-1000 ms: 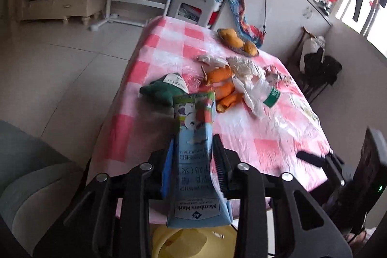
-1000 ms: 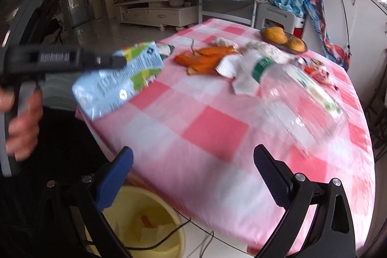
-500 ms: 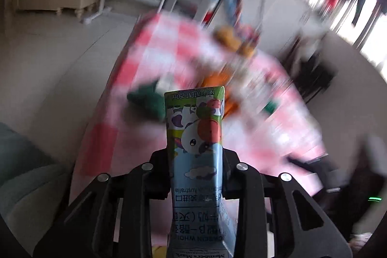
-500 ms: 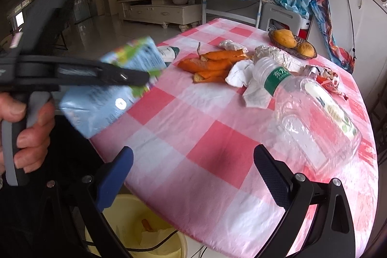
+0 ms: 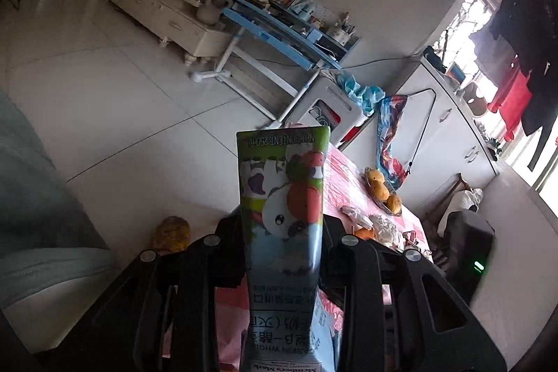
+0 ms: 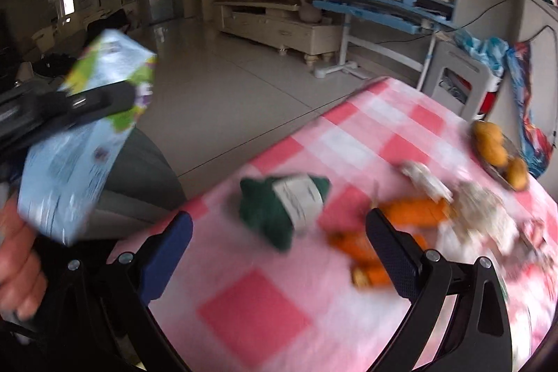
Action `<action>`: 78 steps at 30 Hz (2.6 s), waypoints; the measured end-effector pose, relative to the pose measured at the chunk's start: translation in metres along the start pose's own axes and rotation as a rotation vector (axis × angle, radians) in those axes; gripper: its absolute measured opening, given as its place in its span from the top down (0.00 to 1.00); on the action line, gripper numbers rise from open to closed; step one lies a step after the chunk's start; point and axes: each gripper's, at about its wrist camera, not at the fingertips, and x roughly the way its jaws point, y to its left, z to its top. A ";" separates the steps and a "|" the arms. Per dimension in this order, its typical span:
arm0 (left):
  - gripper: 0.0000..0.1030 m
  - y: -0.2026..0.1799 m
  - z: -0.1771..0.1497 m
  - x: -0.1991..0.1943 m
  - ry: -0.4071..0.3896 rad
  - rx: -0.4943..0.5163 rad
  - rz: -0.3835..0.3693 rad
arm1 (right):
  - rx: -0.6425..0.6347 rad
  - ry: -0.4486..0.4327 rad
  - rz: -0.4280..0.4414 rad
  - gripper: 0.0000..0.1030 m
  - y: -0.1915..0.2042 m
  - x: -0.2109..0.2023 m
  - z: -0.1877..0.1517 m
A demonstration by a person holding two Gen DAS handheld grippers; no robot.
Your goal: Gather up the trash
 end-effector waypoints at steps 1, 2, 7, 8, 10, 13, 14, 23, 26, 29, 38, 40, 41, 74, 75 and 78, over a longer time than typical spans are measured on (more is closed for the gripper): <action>0.72 0.000 0.000 0.000 0.003 -0.006 0.001 | -0.002 0.024 0.010 0.18 -0.001 0.011 0.003; 0.72 0.002 0.001 0.002 0.003 -0.014 0.004 | -0.006 0.046 0.015 0.22 -0.001 0.018 0.005; 0.72 0.002 0.000 0.004 0.009 -0.007 0.001 | -0.008 0.104 0.045 0.48 -0.007 0.032 0.007; 0.72 0.000 -0.001 0.003 0.011 -0.005 0.000 | -0.009 0.105 0.044 0.50 -0.008 0.032 0.007; 0.72 0.001 -0.002 0.003 0.016 -0.001 -0.002 | -0.024 0.098 0.038 0.55 -0.005 0.026 0.005; 0.72 0.003 -0.001 0.003 0.018 -0.003 -0.003 | -0.044 0.070 0.050 0.55 0.005 0.007 -0.001; 0.72 0.003 -0.001 0.003 0.019 -0.003 -0.003 | -0.053 0.061 0.059 0.55 0.009 -0.001 -0.004; 0.72 -0.014 -0.010 0.001 0.035 0.110 0.021 | -0.119 0.056 0.268 0.55 0.025 -0.091 -0.043; 0.72 -0.018 -0.021 -0.011 0.055 0.128 0.011 | -0.108 0.127 0.378 0.55 0.034 -0.111 -0.068; 0.72 -0.026 -0.045 -0.027 0.105 0.159 -0.004 | -0.121 0.210 0.439 0.54 0.054 -0.115 -0.102; 0.72 -0.048 -0.145 -0.049 0.415 0.272 0.072 | -0.103 0.418 0.313 0.36 0.076 -0.071 -0.180; 0.71 -0.051 -0.166 -0.045 0.501 0.309 0.113 | -0.066 0.414 0.274 0.32 0.069 -0.074 -0.190; 0.71 -0.052 -0.174 -0.041 0.549 0.326 0.125 | -0.049 0.412 0.258 0.31 0.066 -0.075 -0.192; 0.26 -0.060 -0.178 -0.055 0.452 0.376 0.115 | -0.125 0.598 -0.042 0.12 0.073 -0.025 -0.253; 0.26 -0.060 -0.178 -0.054 0.452 0.376 0.114 | -0.144 0.614 -0.017 0.12 0.080 -0.019 -0.257; 0.26 -0.061 -0.179 -0.053 0.453 0.375 0.112 | -0.152 0.660 0.051 0.12 0.093 -0.005 -0.266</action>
